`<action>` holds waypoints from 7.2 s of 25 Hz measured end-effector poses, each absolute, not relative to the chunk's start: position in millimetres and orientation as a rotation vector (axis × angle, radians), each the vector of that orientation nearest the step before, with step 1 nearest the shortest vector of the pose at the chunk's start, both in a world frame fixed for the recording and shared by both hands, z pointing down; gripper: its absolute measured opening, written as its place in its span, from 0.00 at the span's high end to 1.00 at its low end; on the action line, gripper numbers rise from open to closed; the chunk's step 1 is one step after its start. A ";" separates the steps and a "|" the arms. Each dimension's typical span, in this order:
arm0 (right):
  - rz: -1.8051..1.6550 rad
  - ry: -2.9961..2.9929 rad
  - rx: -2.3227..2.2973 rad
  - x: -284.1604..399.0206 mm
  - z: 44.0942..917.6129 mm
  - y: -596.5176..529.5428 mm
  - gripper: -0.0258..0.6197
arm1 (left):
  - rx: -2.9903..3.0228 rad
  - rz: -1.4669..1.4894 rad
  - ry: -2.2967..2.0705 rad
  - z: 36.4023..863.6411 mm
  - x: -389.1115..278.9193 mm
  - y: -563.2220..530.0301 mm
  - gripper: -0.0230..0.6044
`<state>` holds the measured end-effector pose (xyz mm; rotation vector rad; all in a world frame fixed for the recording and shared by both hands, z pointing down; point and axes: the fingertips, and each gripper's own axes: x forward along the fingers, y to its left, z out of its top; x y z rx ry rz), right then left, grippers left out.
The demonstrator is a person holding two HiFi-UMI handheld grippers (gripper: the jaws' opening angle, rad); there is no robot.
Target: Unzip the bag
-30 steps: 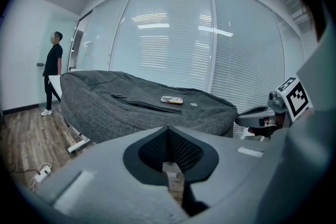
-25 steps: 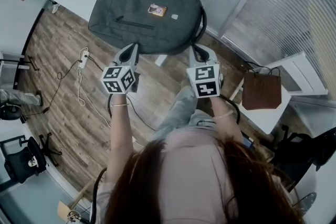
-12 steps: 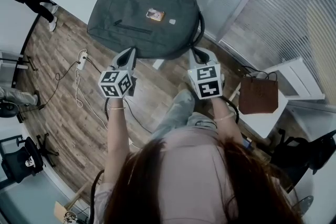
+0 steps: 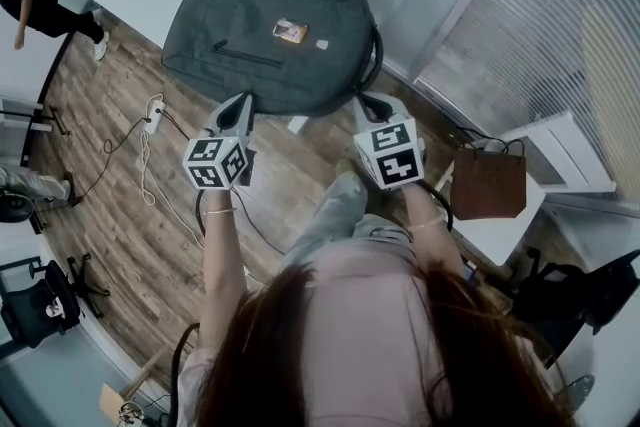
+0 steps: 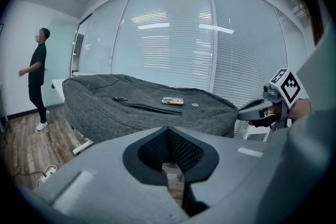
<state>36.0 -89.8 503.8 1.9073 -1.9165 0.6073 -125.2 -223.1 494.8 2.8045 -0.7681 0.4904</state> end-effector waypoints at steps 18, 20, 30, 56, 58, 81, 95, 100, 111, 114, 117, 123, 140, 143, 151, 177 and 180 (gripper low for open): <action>0.618 -1.980 1.795 30.0 500.0 -87.6 0.95 | 2.968 0.427 -0.620 441.5 -67.8 -154.4 0.81; 0.618 -1.990 1.779 26.7 499.7 -87.4 0.95 | 2.993 0.446 -0.589 438.0 -60.0 -147.3 0.80; 0.608 -2.040 1.687 12.1 492.7 -81.2 0.95 | 3.145 0.710 -0.523 443.5 -38.3 -116.5 0.71; 0.584 -2.135 1.540 -0.8 477.7 -75.7 0.95 | 3.251 1.221 -0.345 461.0 -7.5 -101.6 0.78; 0.571 -2.133 1.527 0.0 477.7 -76.2 0.95 | 3.241 1.243 -0.310 464.8 -5.9 -101.1 0.81; 0.658 -2.067 1.636 29.0 480.1 -79.2 0.95 | 3.207 1.118 -0.224 462.9 -6.7 -104.3 0.88; 0.650 -2.017 1.690 53.8 482.4 -93.1 0.95 | 3.138 1.021 -0.113 458.5 -7.6 -109.6 0.88; 0.650 -2.011 1.702 63.5 482.1 -95.3 0.95 | 3.088 1.022 -0.061 458.4 -5.7 -108.9 0.88; 0.641 -1.991 1.714 83.0 481.9 -108.2 0.95 | 3.012 1.030 0.058 460.2 -8.6 -111.9 0.88; 0.644 -1.980 1.717 91.3 482.9 -112.3 0.95 | 2.982 1.010 0.100 457.6 -7.6 -110.5 0.88; 0.653 -1.976 1.723 96.5 482.9 -117.8 0.95 | 2.954 1.002 0.138 456.5 -7.8 -112.5 0.88; 0.654 -1.957 1.718 106.4 482.5 -125.8 0.95 | 2.923 0.974 0.188 454.8 -8.0 -112.6 0.88; 0.645 -1.912 1.760 132.6 490.1 -148.4 0.95 | 2.877 0.950 0.250 458.3 -5.9 -117.4 0.88; 0.628 -1.902 1.767 137.2 491.2 -153.3 0.95 | 2.878 0.933 0.249 458.8 -5.4 -118.3 0.88; 0.605 -1.884 1.764 145.6 493.2 -162.9 0.95 | 2.872 0.898 0.254 458.5 -6.7 -117.9 0.88; 0.507 -1.973 1.551 178.2 496.2 -203.1 0.94 | 2.789 0.938 0.276 464.8 -2.2 -117.9 0.88; 0.487 -1.987 1.526 180.4 496.4 -210.8 0.94 | 2.780 0.942 0.271 466.4 -1.5 -118.1 0.88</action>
